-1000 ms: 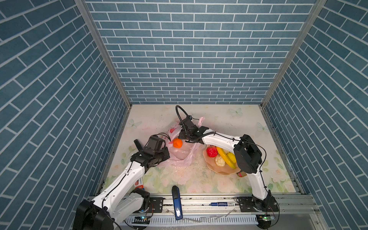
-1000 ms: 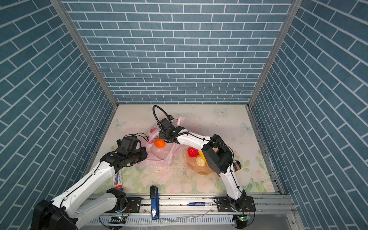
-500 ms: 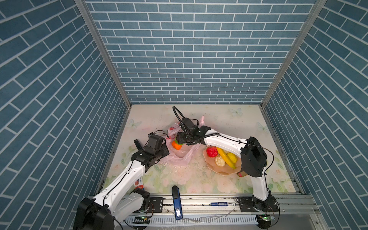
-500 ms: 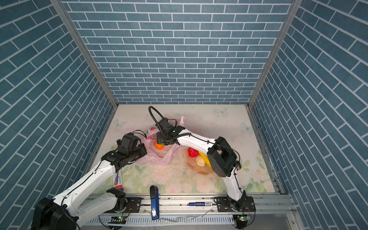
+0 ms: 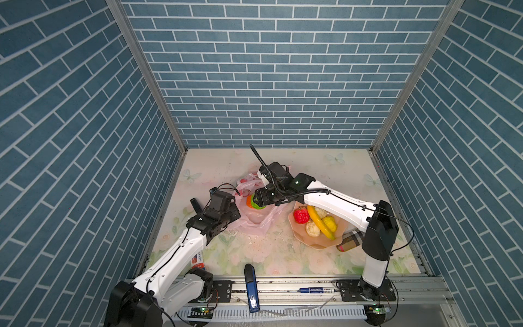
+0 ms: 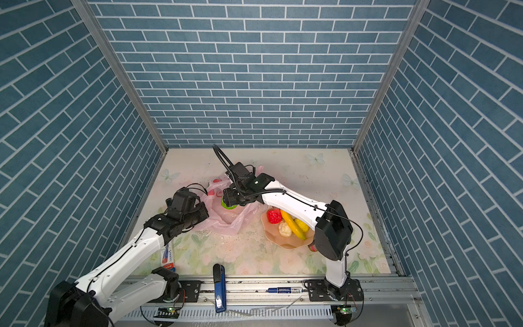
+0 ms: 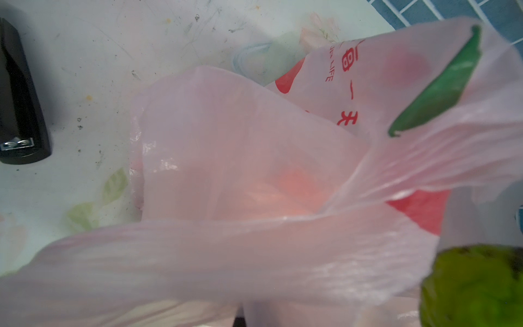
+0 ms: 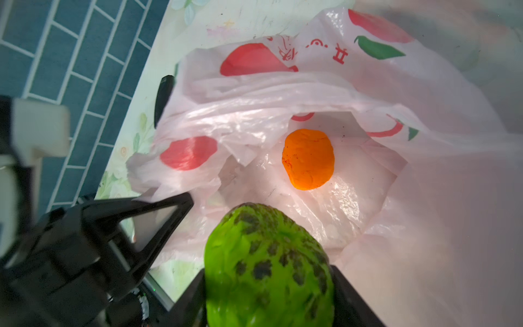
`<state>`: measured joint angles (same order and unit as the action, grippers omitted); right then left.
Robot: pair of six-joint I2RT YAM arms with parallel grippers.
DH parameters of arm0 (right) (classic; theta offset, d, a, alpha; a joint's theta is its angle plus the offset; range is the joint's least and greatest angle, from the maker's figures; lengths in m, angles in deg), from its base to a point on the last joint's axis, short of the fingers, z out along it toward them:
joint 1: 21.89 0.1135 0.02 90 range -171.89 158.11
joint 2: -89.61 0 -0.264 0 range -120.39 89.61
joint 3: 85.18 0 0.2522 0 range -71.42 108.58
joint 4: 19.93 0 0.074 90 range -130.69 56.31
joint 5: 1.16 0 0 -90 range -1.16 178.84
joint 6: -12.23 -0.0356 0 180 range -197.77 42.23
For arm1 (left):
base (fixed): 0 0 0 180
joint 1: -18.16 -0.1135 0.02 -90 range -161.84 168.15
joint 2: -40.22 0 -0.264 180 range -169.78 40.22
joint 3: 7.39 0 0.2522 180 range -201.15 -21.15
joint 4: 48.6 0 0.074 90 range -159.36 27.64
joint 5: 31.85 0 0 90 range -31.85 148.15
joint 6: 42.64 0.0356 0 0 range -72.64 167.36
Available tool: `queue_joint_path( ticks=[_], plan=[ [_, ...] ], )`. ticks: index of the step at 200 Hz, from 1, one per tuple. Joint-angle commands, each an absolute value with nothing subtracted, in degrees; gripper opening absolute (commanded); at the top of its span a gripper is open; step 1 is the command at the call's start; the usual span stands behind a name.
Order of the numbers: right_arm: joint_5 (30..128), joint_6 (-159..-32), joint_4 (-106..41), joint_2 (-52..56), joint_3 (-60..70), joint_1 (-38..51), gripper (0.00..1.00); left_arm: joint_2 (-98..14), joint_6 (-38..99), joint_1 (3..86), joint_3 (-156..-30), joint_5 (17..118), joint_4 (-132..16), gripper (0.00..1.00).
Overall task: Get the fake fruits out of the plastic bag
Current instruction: 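Close the right gripper on the green fruit inside the bag, then lift the green fruit out of the bag and carry it over the bowl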
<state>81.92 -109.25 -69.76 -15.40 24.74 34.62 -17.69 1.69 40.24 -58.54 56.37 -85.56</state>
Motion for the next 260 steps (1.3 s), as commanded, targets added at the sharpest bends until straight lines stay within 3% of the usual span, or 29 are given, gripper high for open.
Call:
queue_joint_path(
  ticks=[1,68,129,260],
  plan=[
    [80.41,-105.44,-75.94,-9.66,27.32,34.93,0.34,-17.97,1.48,39.90,-58.43,57.04,-84.60,0.00],
    [89.88,-106.14,-85.42,6.80,24.82,33.15,0.33,-16.40,2.06,39.91,-58.68,57.58,-85.89,0.00],
    [98.09,-107.92,-88.43,21.68,13.42,24.85,0.32,-16.44,2.00,40.00,-58.60,58.77,-85.92,0.00],
    [100.74,-109.41,-84.34,25.95,-7.96,13.51,0.32,-15.94,2.63,39.91,-58.45,58.97,-87.24,0.00]
  ],
)
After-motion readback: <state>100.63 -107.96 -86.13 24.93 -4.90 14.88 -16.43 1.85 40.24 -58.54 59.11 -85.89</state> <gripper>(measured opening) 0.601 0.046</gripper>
